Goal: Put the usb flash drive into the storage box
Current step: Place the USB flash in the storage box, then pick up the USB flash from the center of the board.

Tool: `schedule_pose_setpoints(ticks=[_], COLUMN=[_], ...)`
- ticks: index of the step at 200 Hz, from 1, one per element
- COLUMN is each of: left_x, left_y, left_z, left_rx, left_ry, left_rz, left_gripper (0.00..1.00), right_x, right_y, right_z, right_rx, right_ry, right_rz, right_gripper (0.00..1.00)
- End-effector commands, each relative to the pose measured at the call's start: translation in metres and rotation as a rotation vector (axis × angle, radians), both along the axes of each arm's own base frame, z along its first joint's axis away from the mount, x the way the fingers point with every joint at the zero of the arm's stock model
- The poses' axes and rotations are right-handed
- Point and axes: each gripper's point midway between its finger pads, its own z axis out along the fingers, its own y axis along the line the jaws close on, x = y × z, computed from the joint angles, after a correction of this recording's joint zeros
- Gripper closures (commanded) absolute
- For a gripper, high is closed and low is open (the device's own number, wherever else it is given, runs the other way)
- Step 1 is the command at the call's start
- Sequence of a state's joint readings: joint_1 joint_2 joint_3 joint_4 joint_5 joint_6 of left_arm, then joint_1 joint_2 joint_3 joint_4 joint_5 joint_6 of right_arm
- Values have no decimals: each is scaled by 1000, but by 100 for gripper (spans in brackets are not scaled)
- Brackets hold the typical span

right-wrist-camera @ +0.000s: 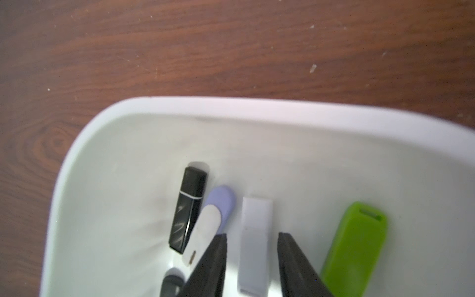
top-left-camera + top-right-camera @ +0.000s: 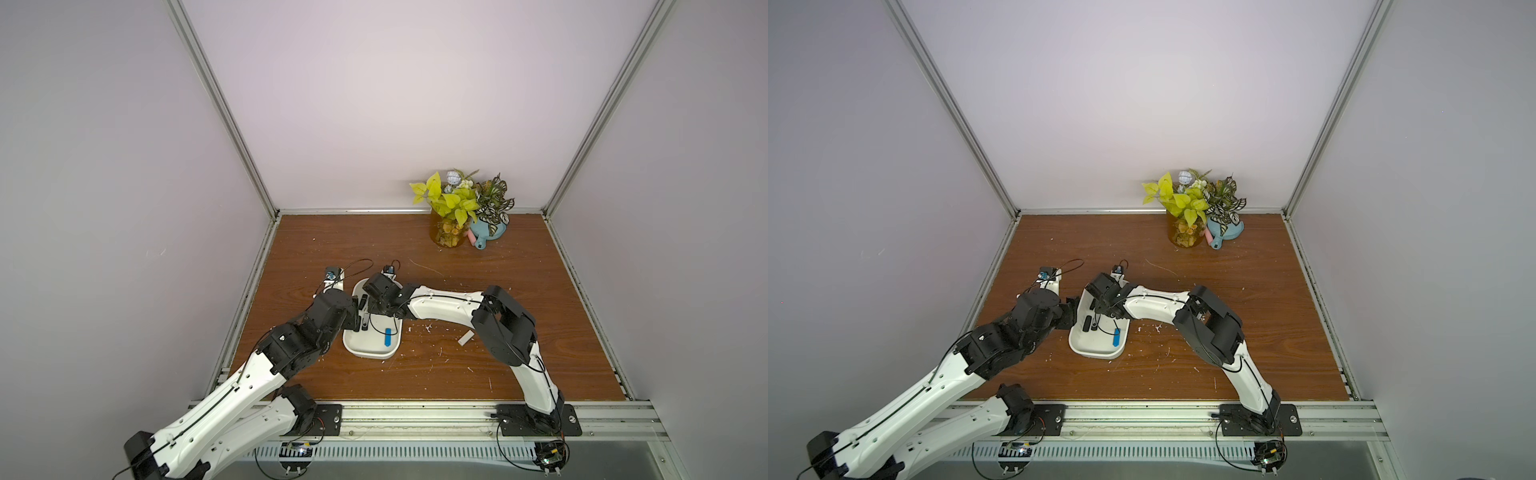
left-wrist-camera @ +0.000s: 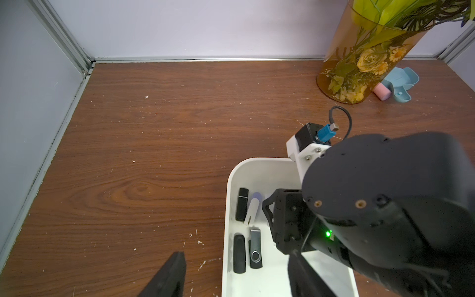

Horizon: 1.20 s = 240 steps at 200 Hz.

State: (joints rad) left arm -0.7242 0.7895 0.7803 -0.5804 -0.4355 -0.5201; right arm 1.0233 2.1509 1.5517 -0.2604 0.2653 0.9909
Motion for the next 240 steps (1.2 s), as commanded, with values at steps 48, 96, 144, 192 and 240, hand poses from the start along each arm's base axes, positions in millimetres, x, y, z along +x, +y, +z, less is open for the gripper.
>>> schedule_pose_setpoints(ticks=[48,96,144,192,240], left_x=[0,-1,-9,-21,-27], left_y=[4,-33,-131,-256,-325], left_z=[-7,-17,-33,-89,-125], left_rx=[17,-30,28,107,116], left_ry=[21,76,145,260,310], left_rz=[12,-160,-394,-674,-784], left_gripper=[37,36,38,42,43], right_x=[7,31,31,11,6], right_y=[-4,-148,-335,-423,-443], right_z=[112,191,105,42,32], right_rx=[117,111,86,49,70], right_ry=[-180,-416,-281,-168,-150], right_rz=[45,-137,-429,-582,-642], right_gripper=[55,48,46,45,45])
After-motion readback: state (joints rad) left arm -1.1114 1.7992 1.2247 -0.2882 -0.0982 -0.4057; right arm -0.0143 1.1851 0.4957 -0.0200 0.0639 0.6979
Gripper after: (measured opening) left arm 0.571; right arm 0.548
